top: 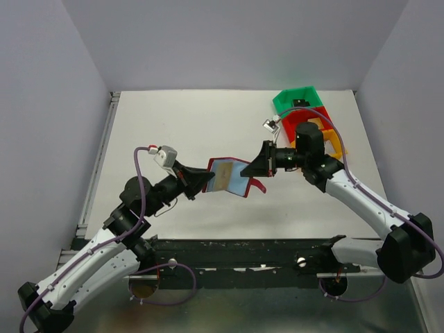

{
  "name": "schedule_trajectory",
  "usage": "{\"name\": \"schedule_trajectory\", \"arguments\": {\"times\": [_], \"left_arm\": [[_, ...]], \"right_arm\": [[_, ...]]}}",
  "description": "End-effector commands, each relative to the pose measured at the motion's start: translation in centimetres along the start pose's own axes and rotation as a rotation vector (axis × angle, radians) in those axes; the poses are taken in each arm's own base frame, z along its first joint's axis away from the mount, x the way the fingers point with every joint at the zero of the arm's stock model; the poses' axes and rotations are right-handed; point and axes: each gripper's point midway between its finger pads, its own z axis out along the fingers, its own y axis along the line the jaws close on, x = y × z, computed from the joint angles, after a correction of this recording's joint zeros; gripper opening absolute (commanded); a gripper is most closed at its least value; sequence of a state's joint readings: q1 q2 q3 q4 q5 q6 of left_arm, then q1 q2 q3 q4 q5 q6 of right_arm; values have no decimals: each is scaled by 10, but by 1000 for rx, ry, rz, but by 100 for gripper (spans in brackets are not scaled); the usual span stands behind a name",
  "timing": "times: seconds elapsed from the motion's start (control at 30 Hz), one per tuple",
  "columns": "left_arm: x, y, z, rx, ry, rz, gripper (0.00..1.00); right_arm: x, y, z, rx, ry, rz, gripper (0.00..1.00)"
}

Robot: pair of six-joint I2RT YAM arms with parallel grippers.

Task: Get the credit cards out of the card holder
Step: Place the card holder at the center of the board.

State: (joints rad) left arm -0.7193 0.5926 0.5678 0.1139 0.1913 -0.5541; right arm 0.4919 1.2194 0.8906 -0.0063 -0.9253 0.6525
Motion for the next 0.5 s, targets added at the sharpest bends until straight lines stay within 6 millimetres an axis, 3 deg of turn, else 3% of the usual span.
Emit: {"name": "schedule_trajectory", "arguments": {"times": [0.0,0.27,0.37,0.47], "left_arm": [[-4,25,-15,-138,-47,21,13],[-5,87,-53,-521,-71,30,60],[-11,94,-66,-573,-123,23,68],[-12,92,-69,-549,-156,16,69]], "right_arm": [[1,-14,2,83,35,11,0],[4,-47,10,195,91,46,0],[3,-54,15,200,103,55,0],[3,-65,22,207,123,77,0]]}}
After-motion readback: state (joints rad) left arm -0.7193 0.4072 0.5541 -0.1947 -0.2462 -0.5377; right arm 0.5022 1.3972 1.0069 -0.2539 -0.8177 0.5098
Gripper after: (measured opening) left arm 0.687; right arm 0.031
